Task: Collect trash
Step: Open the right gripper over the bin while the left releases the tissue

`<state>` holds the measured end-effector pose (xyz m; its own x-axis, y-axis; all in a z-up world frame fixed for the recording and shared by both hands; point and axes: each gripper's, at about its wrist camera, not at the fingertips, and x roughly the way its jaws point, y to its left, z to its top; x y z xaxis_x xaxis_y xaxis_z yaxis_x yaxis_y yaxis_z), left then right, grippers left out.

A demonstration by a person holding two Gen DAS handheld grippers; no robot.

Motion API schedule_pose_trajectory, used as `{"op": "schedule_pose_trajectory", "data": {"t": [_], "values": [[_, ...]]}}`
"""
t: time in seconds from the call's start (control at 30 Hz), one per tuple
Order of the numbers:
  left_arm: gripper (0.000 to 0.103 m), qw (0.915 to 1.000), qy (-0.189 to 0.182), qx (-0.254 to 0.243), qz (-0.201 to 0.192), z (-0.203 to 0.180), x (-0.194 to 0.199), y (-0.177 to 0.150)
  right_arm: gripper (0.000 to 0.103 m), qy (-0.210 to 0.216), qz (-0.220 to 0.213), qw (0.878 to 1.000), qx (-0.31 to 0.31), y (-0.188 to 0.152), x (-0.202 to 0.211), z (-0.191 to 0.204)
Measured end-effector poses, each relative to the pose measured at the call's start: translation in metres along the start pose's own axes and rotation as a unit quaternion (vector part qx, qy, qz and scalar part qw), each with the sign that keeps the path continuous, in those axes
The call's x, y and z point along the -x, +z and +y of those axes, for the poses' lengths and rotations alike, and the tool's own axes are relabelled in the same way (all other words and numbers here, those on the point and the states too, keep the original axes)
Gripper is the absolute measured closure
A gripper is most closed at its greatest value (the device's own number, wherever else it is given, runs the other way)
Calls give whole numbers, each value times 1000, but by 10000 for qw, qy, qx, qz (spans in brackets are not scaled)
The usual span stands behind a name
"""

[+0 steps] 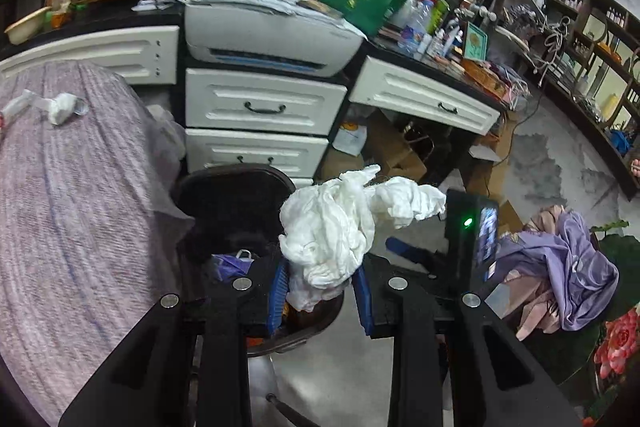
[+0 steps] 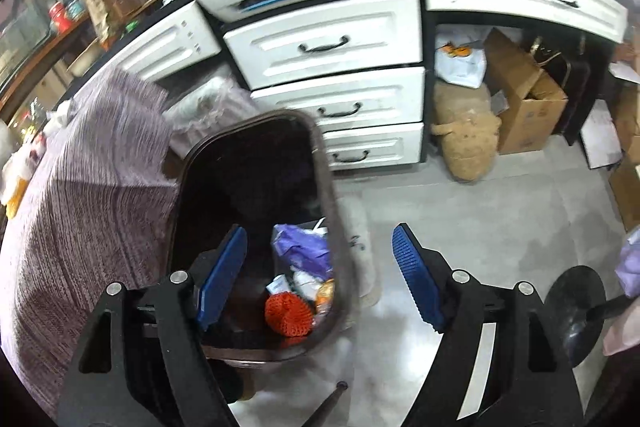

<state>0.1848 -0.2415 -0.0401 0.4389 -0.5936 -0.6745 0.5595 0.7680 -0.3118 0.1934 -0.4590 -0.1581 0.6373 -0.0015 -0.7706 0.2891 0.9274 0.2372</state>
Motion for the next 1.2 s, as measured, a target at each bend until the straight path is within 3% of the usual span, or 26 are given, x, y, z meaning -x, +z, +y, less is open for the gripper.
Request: {"op": "schedule_pose_trajectory", "data": {"t": [0.17, 0.4, 0.93, 1.03, 1.13, 1.2], "values": [[74, 9994, -5, -66, 348, -8, -31, -10, 28, -100, -107, 9998, -140, 3, 12, -18], [74, 9965, 285, -130, 773, -2, -69, -23, 28, -124, -168, 9995, -252, 3, 19, -27], [73, 9869, 963, -228, 1277, 9, -122, -39, 28, -238, -193, 9987, -407, 2, 23, -44], [62, 9841, 1132, -164, 1361, 14, -130, -42, 28, -244, -174, 9986, -432, 1, 22, -45], [39, 9828, 1190, -122, 1406, 17, -133, -44, 28, -241, -153, 9986, -454, 1, 21, -46], [30, 9830, 1196, -177, 1382, 15, -133, -44, 28, -230, -147, 9985, -473, 1, 20, -46]]}}
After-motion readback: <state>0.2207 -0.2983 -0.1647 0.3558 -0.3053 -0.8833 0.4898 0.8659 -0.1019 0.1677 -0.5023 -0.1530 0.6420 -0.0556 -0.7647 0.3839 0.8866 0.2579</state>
